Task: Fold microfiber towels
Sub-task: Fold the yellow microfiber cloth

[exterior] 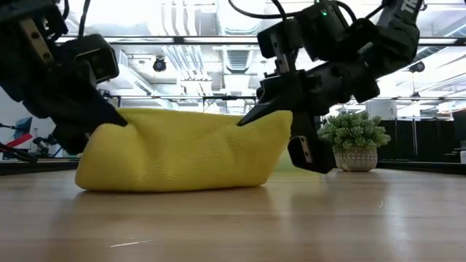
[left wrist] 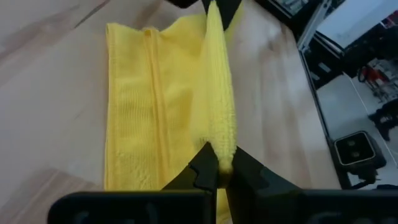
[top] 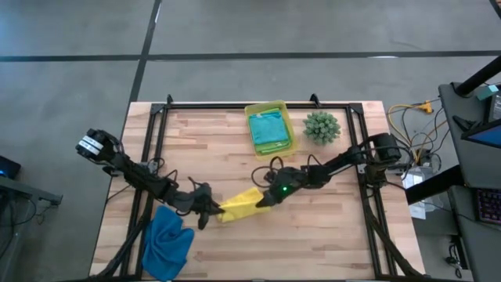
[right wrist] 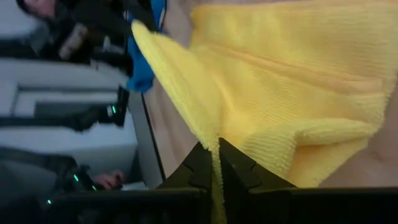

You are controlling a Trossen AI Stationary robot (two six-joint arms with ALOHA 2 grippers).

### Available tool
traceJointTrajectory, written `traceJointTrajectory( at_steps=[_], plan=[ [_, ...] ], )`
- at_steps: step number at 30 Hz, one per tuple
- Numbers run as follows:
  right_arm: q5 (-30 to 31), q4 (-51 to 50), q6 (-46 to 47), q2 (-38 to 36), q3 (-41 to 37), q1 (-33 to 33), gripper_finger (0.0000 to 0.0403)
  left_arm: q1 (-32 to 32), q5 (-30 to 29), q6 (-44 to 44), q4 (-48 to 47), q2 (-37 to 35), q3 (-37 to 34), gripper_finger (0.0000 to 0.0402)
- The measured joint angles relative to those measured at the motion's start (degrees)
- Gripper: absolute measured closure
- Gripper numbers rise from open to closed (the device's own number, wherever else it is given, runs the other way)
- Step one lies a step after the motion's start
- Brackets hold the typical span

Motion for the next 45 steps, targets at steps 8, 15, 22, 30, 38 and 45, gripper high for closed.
traceJointTrajectory(
  at_steps=[8, 15, 22, 30, 38, 45],
  plan=[
    [3.56, 0.05, 5.47, 0.0, -0.29, -0.34, 0.0394, -0.32, -0.42, -0.47, -1.83, 0.33, -1.99, 0.0401],
    [4.56, -1.09, 2.68, 0.07, 1.88, -0.69, 0.0393, -0.32, -0.91, -0.51, -4.62, 1.81, -2.02, 0.0402],
    [5.9, -4.17, 0.35, 0.1, 2.66, -1.82, 0.0337, -0.5, 2.65, -0.71, -5.07, 7.73, 0.01, 0.0402],
    [2.59, -1.92, -21.05, -3.84, 2.92, -2.37, 0.0256, -0.48, 4.32, -0.5, -4.2, 11.15, 1.2, 0.0402],
    [-1.8, -14.04, -54.84, -6.78, 3.9, 3.7, 0.027, -0.45, 4.2, -0.47, -4.6, 11.19, 0.92, 0.0402],
    [11.28, -16.03, -71.3, -6.17, 7.14, 5.85, 0.0271, -0.43, 4.16, -0.52, -4.57, 11.21, 0.92, 0.0402]
  ],
)
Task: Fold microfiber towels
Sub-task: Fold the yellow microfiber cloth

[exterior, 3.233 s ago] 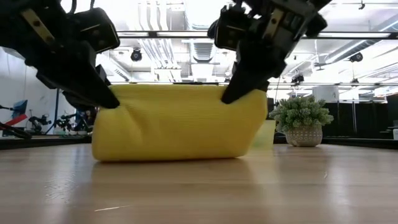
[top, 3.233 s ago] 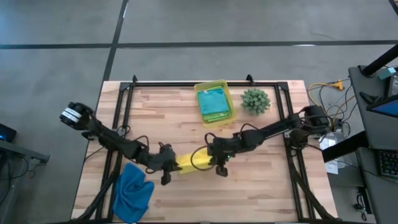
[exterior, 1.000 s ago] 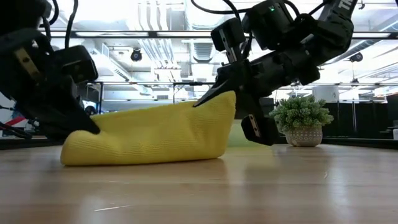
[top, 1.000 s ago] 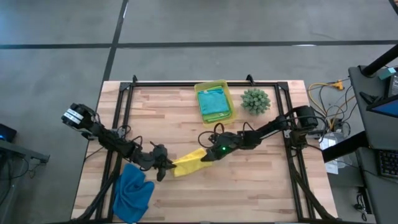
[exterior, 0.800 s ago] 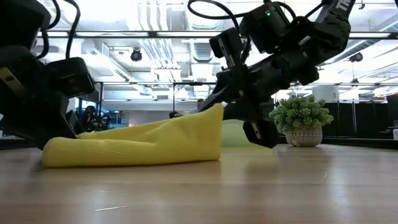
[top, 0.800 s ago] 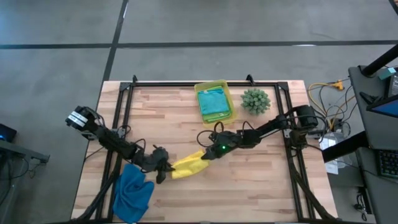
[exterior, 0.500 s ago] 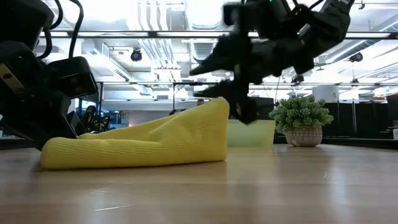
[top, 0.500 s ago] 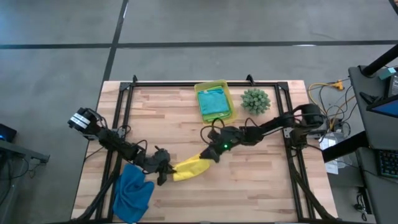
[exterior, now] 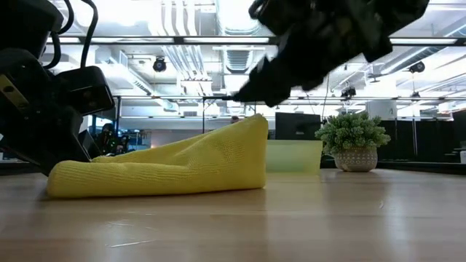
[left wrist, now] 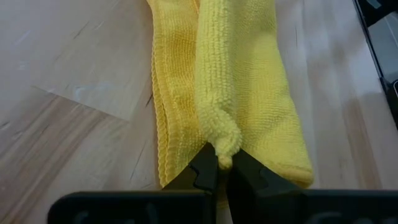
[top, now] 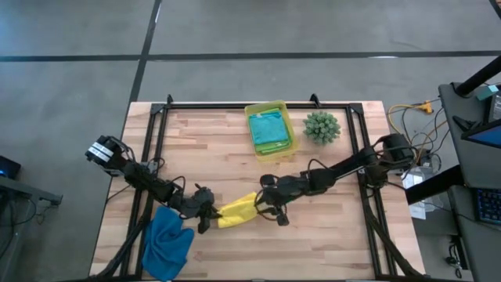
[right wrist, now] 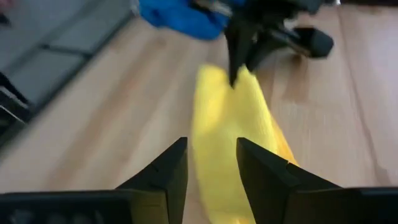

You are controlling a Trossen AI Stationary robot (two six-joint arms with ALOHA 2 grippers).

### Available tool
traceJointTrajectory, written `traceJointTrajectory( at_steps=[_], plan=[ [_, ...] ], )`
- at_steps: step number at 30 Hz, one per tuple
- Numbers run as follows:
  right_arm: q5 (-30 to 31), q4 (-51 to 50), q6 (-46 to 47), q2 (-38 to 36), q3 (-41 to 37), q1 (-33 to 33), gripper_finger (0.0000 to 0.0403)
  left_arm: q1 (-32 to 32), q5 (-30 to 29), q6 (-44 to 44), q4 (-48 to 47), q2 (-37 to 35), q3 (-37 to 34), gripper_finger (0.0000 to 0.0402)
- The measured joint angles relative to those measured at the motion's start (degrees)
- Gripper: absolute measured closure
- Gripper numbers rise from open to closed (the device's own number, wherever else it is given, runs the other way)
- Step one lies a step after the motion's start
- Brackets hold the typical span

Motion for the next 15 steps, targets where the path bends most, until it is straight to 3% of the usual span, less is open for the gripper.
traceJointTrajectory(
  at_steps=[7, 15],
  plan=[
    [-0.31, -4.83, -10.02, 3.69, 2.97, -0.51, 0.0274, 0.01, -0.04, -0.05, 0.2, 0.04, -0.04, 0.0402],
    [1.39, -7.97, -10.13, 11.15, 6.45, -2.51, 0.0285, 0.02, -0.01, -0.12, 1.3, 0.04, -0.08, 0.0402]
  ],
)
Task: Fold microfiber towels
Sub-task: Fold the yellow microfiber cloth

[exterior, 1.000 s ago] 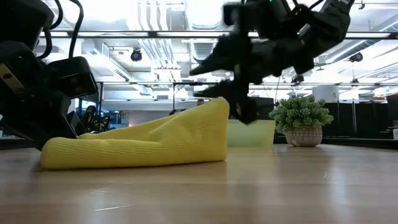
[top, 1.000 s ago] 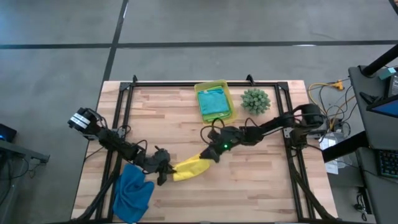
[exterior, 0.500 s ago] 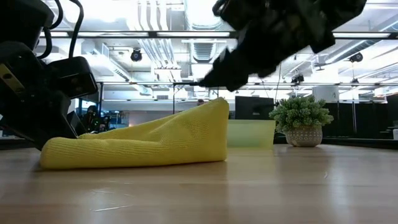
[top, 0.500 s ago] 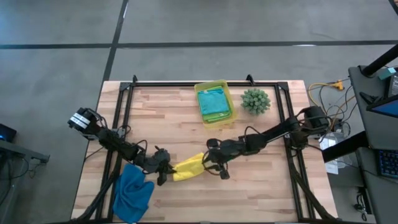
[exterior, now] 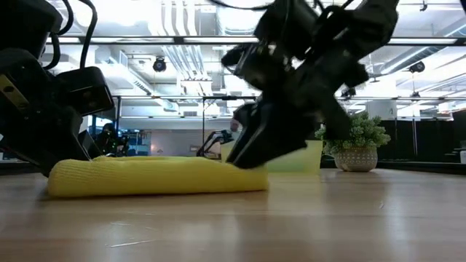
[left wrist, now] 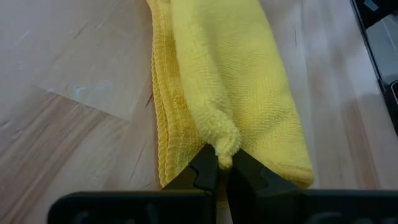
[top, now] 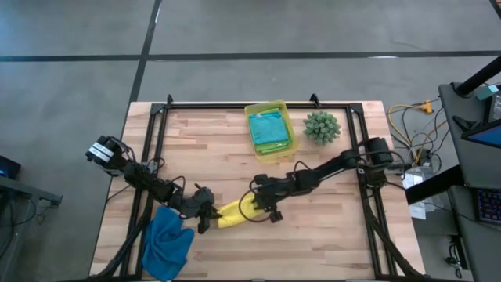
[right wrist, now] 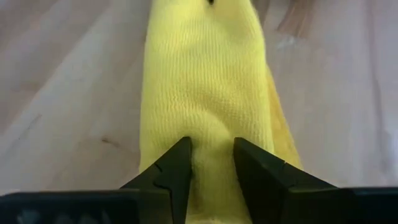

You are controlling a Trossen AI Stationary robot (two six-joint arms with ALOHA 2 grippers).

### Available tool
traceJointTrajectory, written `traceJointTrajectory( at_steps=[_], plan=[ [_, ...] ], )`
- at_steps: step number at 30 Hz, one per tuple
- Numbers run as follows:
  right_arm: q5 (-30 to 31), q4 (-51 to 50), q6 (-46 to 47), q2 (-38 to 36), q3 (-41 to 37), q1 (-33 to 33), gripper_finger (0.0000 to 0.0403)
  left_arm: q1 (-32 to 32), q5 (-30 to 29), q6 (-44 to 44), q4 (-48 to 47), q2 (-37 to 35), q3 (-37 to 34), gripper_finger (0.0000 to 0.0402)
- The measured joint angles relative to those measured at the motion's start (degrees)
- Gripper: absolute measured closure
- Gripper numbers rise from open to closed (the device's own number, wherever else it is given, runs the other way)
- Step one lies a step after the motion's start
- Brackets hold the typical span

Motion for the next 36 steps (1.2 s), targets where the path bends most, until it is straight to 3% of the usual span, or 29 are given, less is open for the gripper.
traceJointTrajectory(
  at_steps=[9, 17, 25, 30, 36],
  plan=[
    [1.49, -4.8, 0.85, 3.7, 6.53, -1.37, 0.0287, -0.12, 3.56, 0.21, -2.71, -6.14, 0.14, 0.0402],
    [2.36, -10.81, 1.09, 3.69, 7.93, -3.18, 0.0308, -1.27, 3.38, 0.47, -26.14, -16.71, 4.23, 0.0402],
    [2.79, -12.22, 1.11, 3.28, 8.76, -5.01, 0.0323, -1.38, 4.94, 0.39, -28.5, -23.89, 3.55, 0.0399],
    [3.09, -12.84, 1.54, 3.37, 11.21, -6.05, 0.0325, -1.46, 5.52, 0.31, -29.33, -26.83, 2.32, 0.0364],
    [2.87, -15.11, 3.01, 3.22, 14.35, -6.51, 0.0326, -1.4, 5.34, 0.19, -32.52, -28.54, 1.54, 0.0293]
  ],
)
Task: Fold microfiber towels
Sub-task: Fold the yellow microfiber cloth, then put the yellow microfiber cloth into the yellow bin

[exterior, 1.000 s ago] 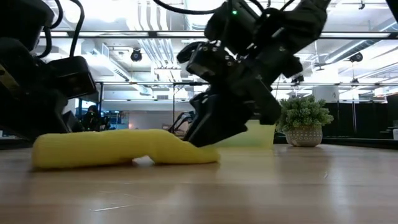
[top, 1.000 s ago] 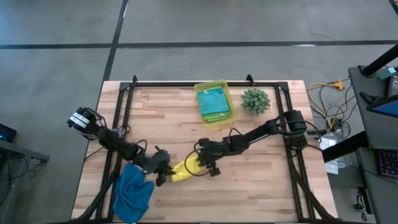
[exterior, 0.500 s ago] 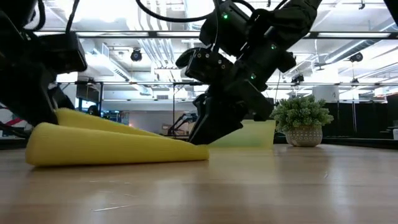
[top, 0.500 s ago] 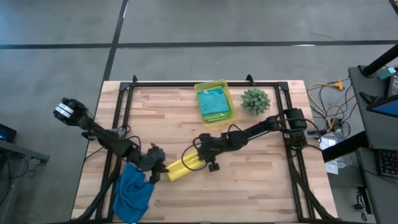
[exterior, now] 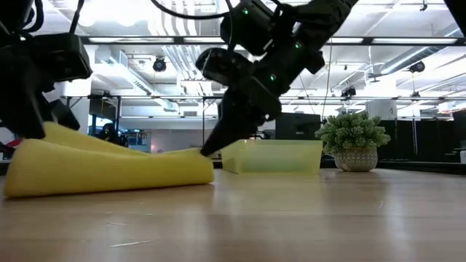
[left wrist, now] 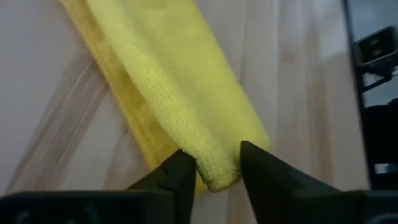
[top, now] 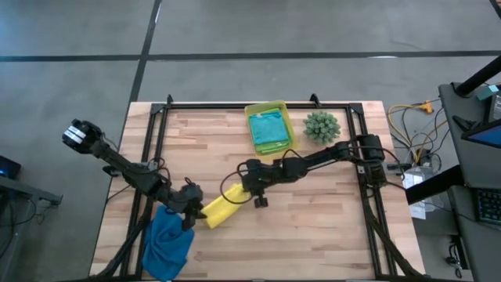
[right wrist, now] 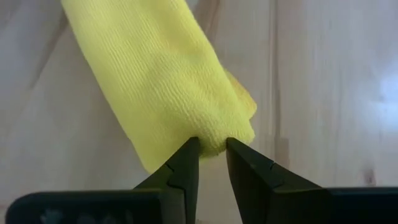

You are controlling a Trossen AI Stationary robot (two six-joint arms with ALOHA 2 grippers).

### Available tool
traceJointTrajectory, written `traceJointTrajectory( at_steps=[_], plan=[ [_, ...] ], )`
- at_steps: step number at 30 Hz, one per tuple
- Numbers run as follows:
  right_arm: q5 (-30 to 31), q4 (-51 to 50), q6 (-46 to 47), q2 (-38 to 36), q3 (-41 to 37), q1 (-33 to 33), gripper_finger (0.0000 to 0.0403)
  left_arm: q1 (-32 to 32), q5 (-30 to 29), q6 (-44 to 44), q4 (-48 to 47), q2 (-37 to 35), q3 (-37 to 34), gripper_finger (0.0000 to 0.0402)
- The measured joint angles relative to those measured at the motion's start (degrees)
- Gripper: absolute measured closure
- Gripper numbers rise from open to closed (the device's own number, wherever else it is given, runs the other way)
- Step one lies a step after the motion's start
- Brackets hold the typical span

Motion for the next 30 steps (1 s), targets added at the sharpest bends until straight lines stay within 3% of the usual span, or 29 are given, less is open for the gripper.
traceJointTrajectory(
  at_steps=[7, 14, 20, 22, 24, 30],
  plan=[
    [-0.16, -0.34, 0.26, -1.14, 2.51, 0.46, 0.0328, 0.0, 3.19, -0.09, -3.0, -0.07, -0.5, 0.0217],
    [-1.4, -1.64, 4.68, -4.18, 3.22, 0.46, 0.0325, 0.0, 3.54, -2.98, -5.32, -1.07, -0.5, 0.0202],
    [-20.94, -0.83, 31.14, -4.98, 2.96, -0.19, 0.0328, 1.04, 1.76, -3.0, -4.69, -1.04, -0.48, 0.0222],
    [-24.78, 0.33, 38.67, -4.82, 2.06, 0.36, 0.0327, 2.09, -0.05, -3.07, -4.84, -0.64, -0.48, 0.0233],
    [-23.98, 3.48, 46.55, -4.82, 0.15, 1.74, 0.0324, 3.85, -1.64, -3.06, -4.84, -0.16, -0.48, 0.0248],
    [-11.98, 19.11, 67.97, -5.47, -7.08, 8.24, 0.0307, 9.7, -2.87, 2.6, -4.83, 0.68, 0.02, 0.0325]
  ],
)
